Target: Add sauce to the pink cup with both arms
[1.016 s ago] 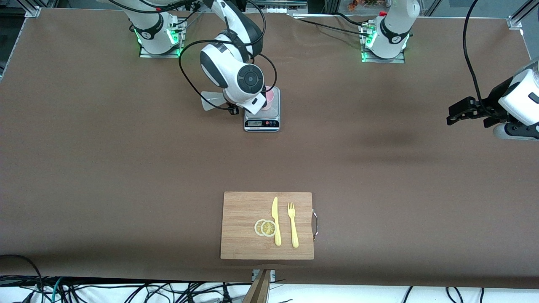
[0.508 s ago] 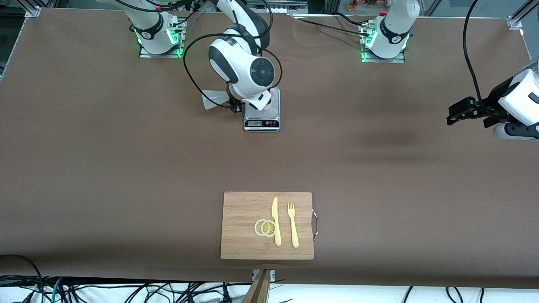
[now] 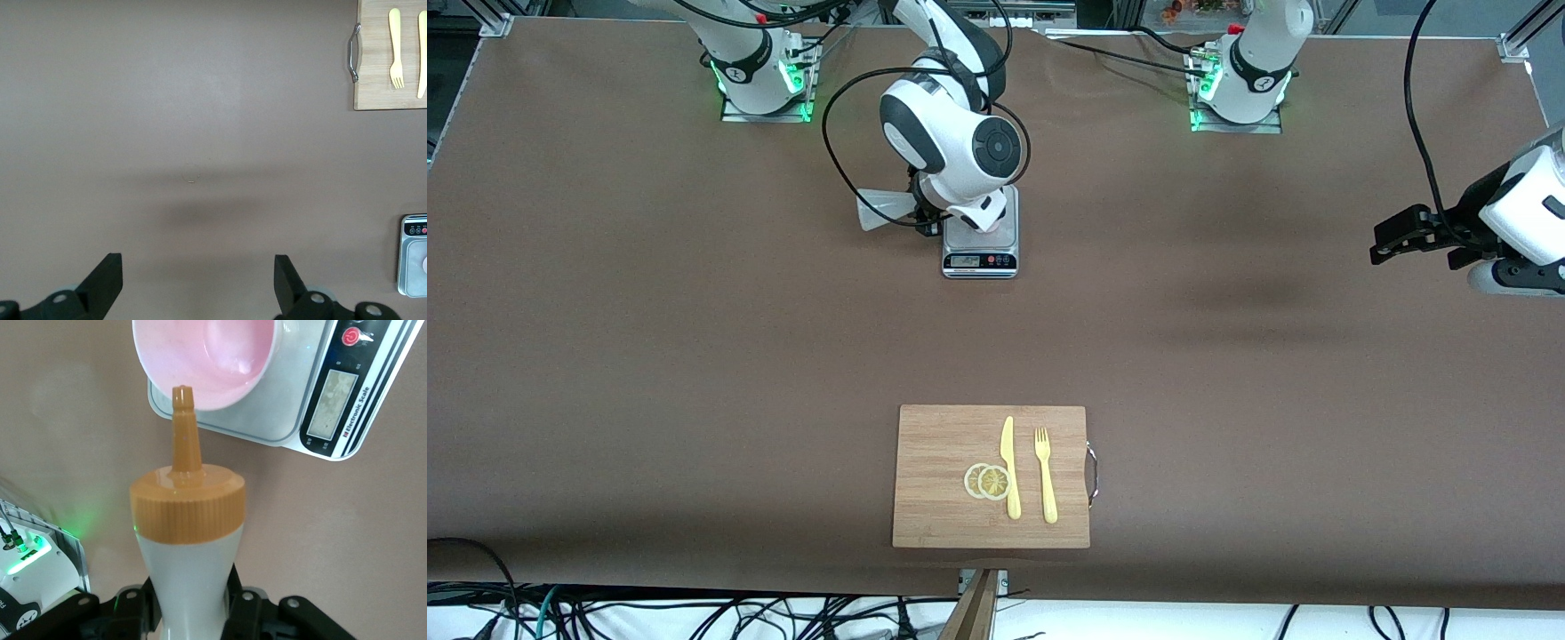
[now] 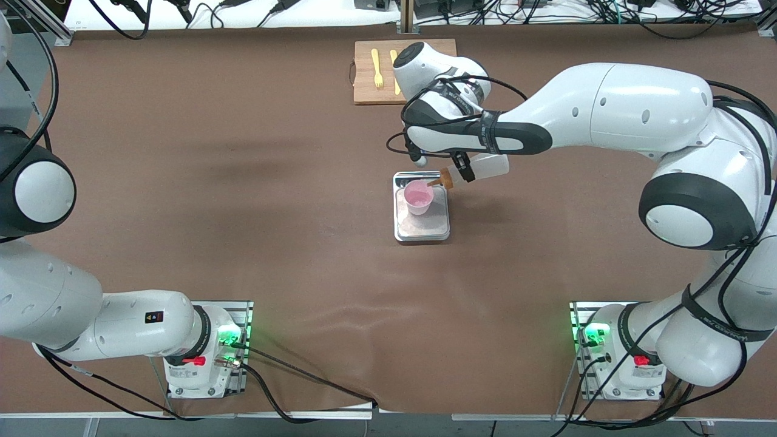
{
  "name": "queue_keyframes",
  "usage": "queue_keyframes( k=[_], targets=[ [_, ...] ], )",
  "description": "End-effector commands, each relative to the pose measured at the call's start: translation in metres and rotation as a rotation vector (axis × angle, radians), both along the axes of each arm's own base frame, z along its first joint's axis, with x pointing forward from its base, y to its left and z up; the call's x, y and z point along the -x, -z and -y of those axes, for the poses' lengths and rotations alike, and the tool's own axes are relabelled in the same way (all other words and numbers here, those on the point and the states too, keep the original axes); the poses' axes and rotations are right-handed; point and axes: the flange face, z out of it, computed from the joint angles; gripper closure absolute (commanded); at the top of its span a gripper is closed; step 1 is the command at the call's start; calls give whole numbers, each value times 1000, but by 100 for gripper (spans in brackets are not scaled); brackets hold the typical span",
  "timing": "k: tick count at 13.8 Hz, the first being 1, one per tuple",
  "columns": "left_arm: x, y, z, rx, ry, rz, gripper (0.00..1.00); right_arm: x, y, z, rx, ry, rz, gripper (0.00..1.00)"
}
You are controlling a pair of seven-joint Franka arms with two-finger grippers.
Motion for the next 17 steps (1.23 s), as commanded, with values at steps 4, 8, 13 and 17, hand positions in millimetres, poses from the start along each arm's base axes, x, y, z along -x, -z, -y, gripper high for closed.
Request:
queue_keyframes(
  k=[4, 8, 13, 17],
  targets=[
    [-1, -4, 0, 27, 16, -5, 0, -13, -8, -2, -7, 5, 12, 89],
    [-1, -4, 0, 27, 16, -5, 0, -34, -11, 7, -45, 23, -1, 89],
    [-1, -4, 0, 27, 16, -5, 0, -57, -17, 23, -177, 52, -66, 89],
    [-1, -4, 0, 27, 16, -5, 0, -80, -26, 39, -308, 105, -93, 89]
  ],
)
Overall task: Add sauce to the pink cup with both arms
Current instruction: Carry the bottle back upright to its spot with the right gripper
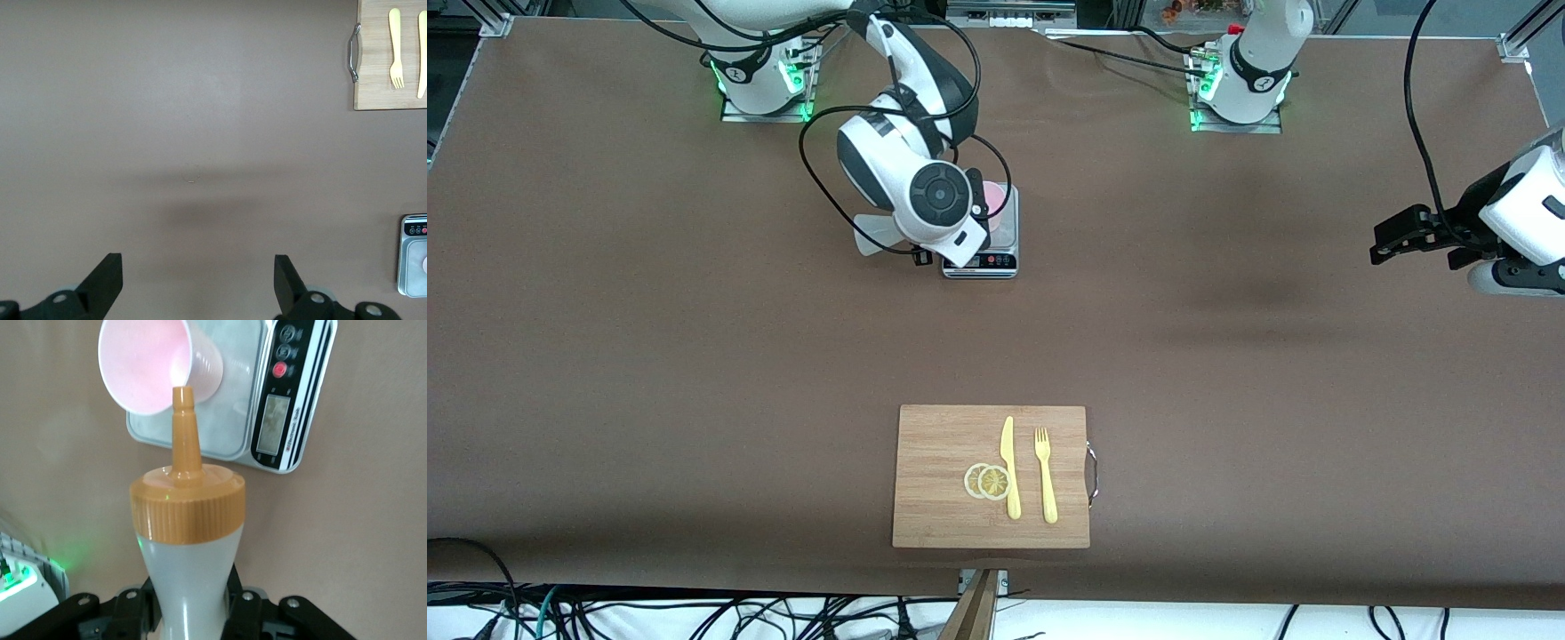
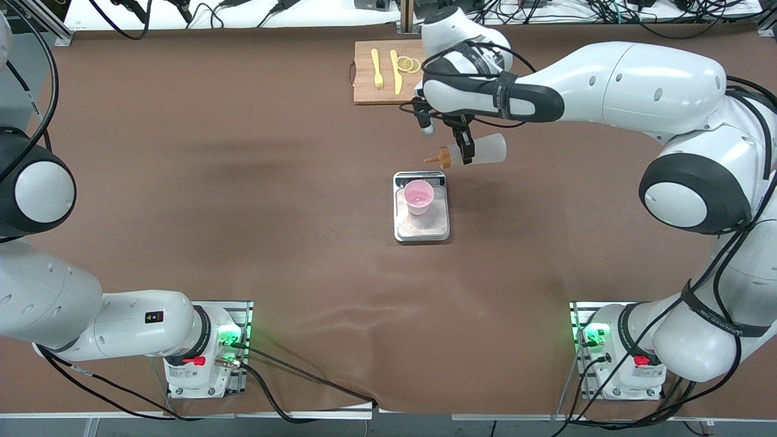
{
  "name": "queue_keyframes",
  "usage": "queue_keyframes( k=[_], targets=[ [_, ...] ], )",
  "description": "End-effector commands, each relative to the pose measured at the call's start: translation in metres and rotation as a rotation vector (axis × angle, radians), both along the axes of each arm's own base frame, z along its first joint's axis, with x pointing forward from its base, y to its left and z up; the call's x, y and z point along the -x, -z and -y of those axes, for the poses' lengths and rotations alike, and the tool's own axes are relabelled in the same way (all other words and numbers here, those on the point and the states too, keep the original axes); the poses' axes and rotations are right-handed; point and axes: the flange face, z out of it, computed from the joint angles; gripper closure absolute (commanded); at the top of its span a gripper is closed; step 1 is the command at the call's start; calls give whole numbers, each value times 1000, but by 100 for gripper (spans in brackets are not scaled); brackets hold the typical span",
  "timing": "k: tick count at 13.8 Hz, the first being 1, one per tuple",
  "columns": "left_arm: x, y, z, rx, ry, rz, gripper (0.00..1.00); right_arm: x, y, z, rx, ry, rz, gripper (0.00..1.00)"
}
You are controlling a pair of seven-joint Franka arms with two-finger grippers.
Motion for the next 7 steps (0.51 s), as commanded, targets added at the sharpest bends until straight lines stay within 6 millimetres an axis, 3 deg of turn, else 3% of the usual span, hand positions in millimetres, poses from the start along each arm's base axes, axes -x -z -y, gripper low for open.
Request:
queue_keyframes(
  k=[1, 4, 7],
  targets=[
    [-1, -3, 0, 27, 16, -7, 0, -25, -18, 21, -151, 15, -33, 89],
    [-1, -4, 0, 27, 16, -5, 0, -52, -30, 67, -304, 34, -82, 89],
    [-1, -4, 0, 27, 16, -5, 0, -81, -26, 126, -487, 35, -130, 89]
  ],
)
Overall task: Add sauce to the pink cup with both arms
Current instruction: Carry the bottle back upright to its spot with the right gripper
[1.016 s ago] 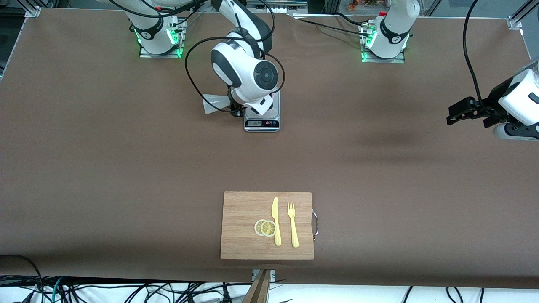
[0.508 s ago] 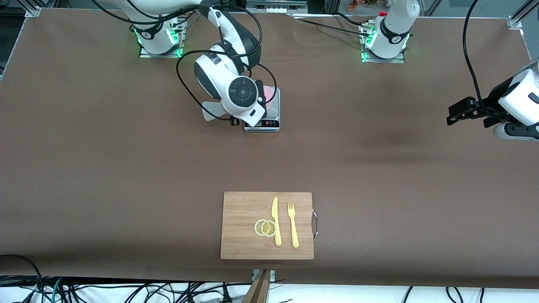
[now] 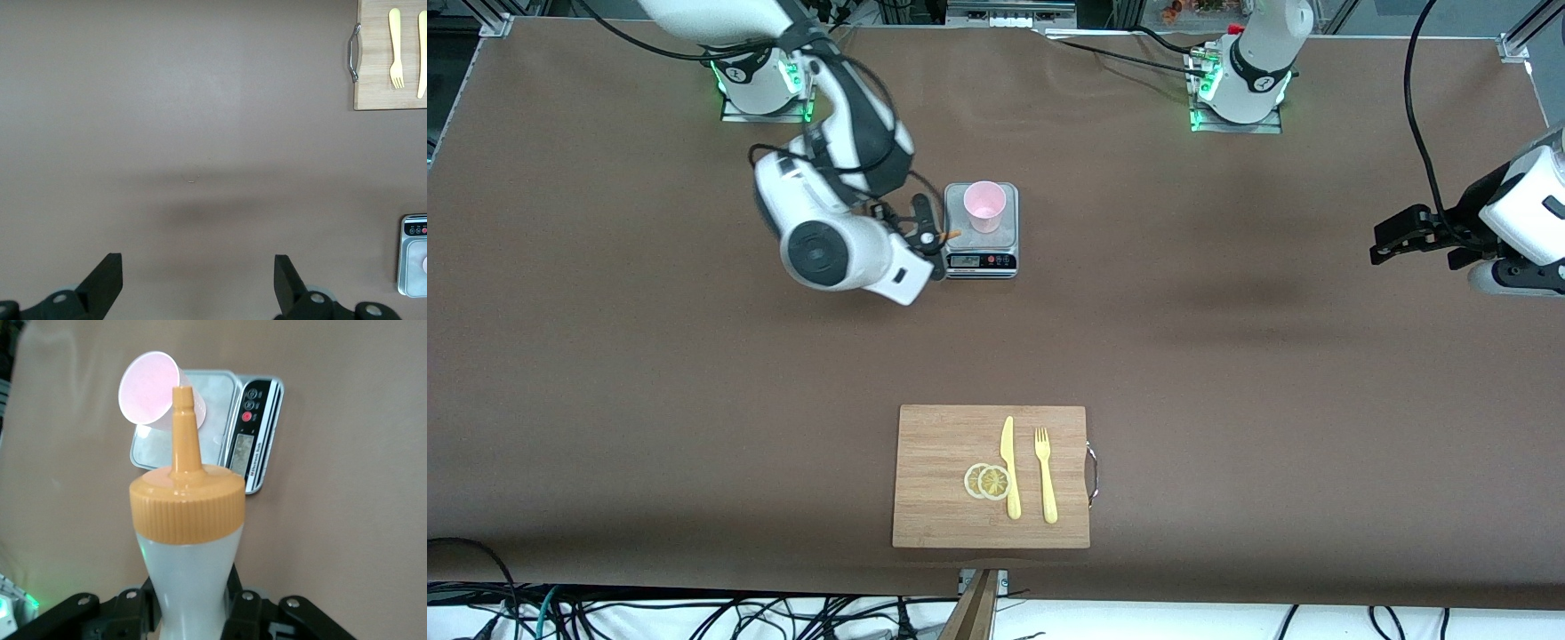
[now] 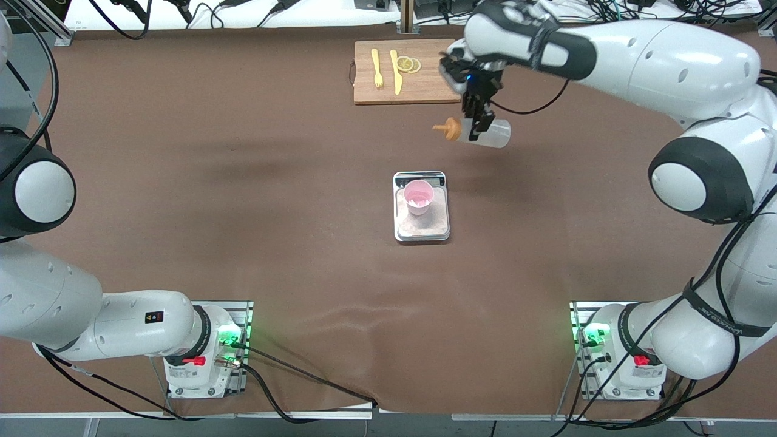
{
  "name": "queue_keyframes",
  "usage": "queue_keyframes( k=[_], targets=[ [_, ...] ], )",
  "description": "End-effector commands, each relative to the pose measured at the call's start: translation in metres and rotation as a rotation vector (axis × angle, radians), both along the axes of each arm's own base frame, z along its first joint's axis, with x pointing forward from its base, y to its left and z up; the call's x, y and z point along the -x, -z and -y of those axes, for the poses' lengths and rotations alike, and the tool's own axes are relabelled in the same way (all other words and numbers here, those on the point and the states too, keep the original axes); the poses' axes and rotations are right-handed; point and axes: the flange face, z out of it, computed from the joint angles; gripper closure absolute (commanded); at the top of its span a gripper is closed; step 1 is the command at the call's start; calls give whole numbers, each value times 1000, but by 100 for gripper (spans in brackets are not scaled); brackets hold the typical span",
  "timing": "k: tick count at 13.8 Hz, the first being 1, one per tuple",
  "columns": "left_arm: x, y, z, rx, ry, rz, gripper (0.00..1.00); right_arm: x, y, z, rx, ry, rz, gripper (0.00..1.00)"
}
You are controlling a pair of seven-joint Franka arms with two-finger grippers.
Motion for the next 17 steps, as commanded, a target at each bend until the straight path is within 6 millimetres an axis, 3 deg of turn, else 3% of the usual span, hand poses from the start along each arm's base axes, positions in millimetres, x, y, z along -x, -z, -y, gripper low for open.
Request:
queue_keyframes(
  k=[1, 4, 7, 9, 12, 14, 17],
  targets=[
    [-1, -4, 0, 27, 16, -5, 0, -15, -2, 59, -189, -8, -38, 89],
    [-1, -4, 0, 27, 16, -5, 0, -32, 11, 126, -394, -6, -55, 89],
    [-1, -4, 0, 27, 16, -5, 0, -34, 37, 188, -588, -4, -71, 89],
    [-1, -4, 0, 27, 16, -5, 0, -34, 63, 227, -725, 20, -105, 89],
    [-1, -4, 0, 27, 16, -5, 0, -24, 122, 282, -932, 56, -146, 89],
    [-1, -4, 1, 27, 17, -5, 0, -13, 151, 305, -1034, 98, -175, 89],
    [-1, -4, 0, 27, 16, -5, 0, -5, 176, 327, -1082, 156, -194, 89]
  ],
)
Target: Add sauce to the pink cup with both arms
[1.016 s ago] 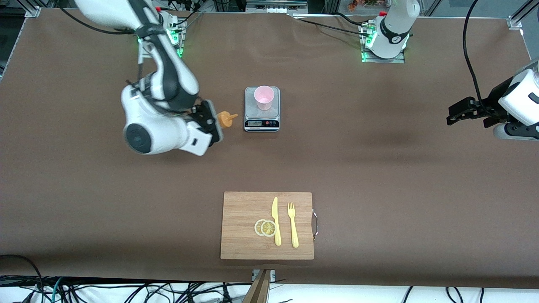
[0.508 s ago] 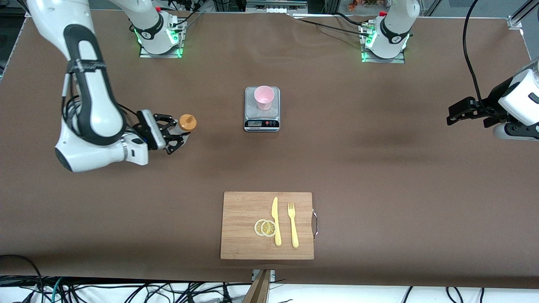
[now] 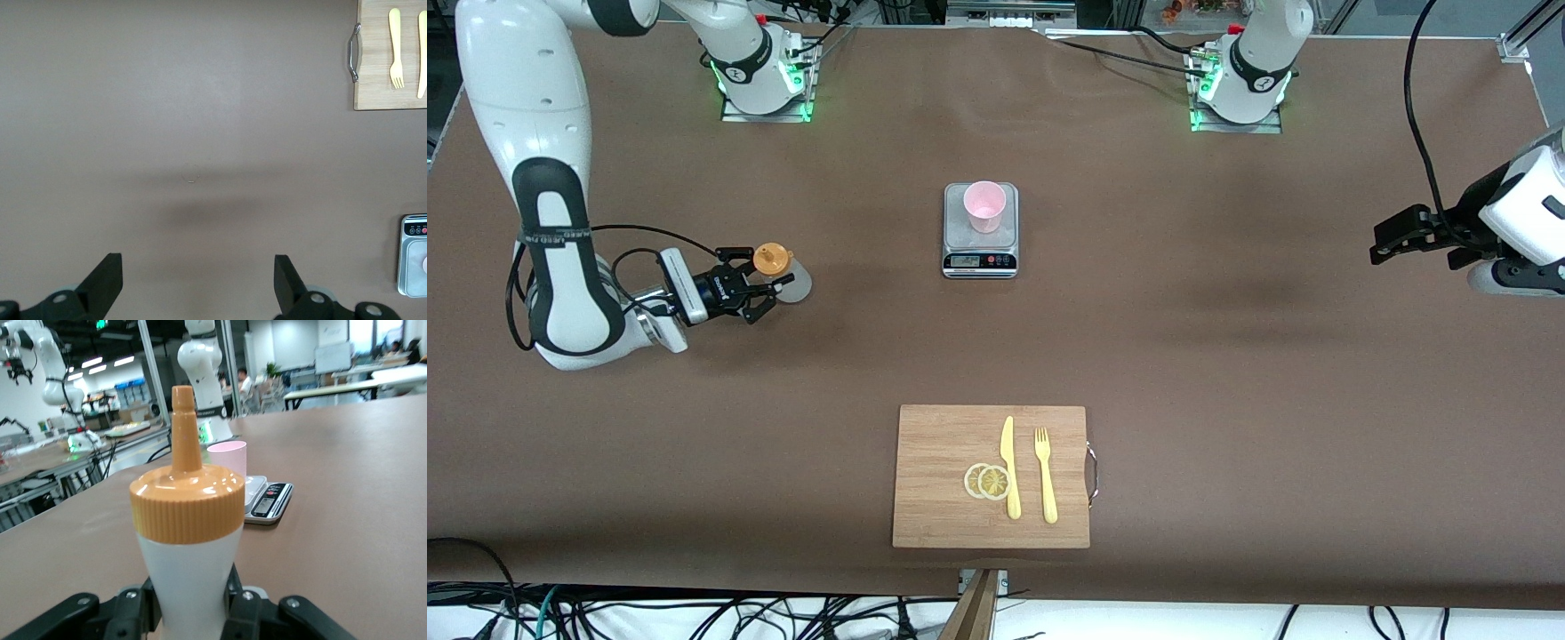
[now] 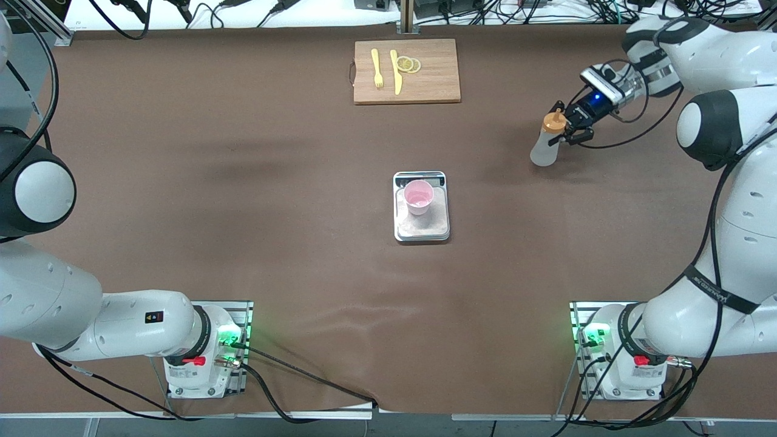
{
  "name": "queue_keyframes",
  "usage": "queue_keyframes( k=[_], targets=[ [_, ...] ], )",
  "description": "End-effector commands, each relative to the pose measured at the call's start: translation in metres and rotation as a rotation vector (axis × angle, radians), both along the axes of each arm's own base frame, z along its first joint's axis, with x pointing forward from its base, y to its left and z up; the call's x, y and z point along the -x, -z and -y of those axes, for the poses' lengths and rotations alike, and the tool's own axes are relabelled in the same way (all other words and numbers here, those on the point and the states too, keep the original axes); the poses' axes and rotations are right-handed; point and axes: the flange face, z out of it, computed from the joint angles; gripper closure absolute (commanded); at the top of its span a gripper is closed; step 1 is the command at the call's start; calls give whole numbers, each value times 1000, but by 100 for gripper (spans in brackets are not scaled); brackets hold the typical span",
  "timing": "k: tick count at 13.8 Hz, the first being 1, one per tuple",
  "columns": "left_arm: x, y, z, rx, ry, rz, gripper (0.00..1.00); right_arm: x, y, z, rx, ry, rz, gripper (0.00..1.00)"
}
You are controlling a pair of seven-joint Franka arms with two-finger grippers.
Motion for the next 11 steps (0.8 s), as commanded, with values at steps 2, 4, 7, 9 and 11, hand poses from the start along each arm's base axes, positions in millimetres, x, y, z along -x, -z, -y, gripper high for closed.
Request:
queue_keyframes(
  k=[2, 4, 7, 9, 11],
  targets=[
    [-1, -4, 0, 27, 15, -5, 0, 4, 16, 12, -82, 61, -41, 89],
    [-1, -4, 0, 27, 15, -5, 0, 6, 20, 12, -102, 65, -41, 89],
    [-1, -4, 0, 27, 15, -5, 0, 9, 34, 13, -111, 81, -55, 88],
    [-1, -4, 0, 27, 15, -5, 0, 10, 40, 14, -100, 83, -60, 86],
    [-1, -3, 1, 28, 17, -7, 0, 10, 42, 17, -88, 83, -67, 78]
  ],
)
